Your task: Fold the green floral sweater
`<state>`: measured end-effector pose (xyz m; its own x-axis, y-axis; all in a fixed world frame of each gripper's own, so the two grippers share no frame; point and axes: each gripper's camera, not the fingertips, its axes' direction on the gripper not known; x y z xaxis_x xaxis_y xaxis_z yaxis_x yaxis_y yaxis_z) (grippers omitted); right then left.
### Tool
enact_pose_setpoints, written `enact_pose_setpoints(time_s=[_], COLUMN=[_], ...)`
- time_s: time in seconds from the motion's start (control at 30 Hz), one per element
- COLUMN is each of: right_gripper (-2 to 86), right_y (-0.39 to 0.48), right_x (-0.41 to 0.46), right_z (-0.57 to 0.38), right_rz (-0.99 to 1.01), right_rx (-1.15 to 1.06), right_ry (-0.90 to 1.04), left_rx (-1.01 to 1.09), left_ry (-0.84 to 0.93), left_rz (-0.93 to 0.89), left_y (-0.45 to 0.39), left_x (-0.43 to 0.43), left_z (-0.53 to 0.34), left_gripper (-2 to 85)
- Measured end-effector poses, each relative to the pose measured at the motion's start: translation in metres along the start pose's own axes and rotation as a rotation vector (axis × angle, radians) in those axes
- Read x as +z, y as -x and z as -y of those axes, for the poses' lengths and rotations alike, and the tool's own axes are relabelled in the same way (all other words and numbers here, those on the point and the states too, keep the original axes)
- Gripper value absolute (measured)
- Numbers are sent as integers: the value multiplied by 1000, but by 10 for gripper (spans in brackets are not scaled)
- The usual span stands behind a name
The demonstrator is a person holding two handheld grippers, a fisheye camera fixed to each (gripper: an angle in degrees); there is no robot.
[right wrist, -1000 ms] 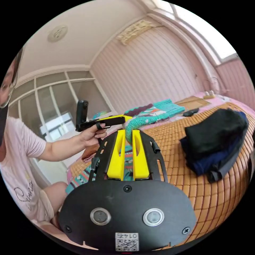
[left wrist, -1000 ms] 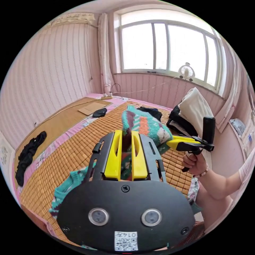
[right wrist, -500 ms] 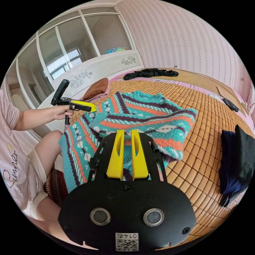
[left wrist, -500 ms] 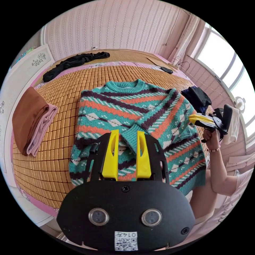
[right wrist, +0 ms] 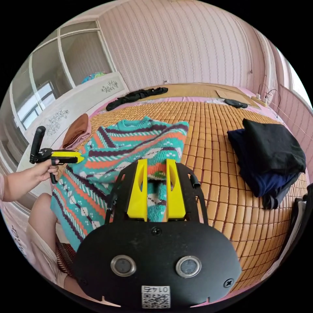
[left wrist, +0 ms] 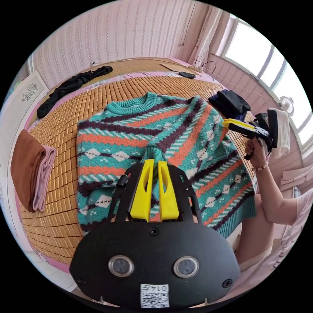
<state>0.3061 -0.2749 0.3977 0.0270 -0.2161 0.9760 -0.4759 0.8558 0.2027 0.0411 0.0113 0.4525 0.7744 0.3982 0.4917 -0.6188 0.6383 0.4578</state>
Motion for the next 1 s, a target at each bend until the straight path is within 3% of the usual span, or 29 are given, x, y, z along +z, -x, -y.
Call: enact_pose_setpoints(time_s=[0.13,0.3,0.37,0.67,1.0], right_gripper=[86,91,88,87,125], right_y=[2,2,3,5,0], right_x=[-3,7,6,-4,-41], right_z=[8,11,12,21,37], right_rz=[76,71,60,41,56], right_rx=[-1,21,4,7,42], right_ry=[7,50,55,67,57], left_rx=[-6,-49,-29,-237,-266], left_ry=[-69,92,44,-85,-108], left_rz=[163,178,235,114,32], left_y=[24,57,60,138,241], left_x=[-44,-10,-5,-56,-72], left_z=[-12,-29,-38,-69,-82], left_gripper=[14,36,40,62,84])
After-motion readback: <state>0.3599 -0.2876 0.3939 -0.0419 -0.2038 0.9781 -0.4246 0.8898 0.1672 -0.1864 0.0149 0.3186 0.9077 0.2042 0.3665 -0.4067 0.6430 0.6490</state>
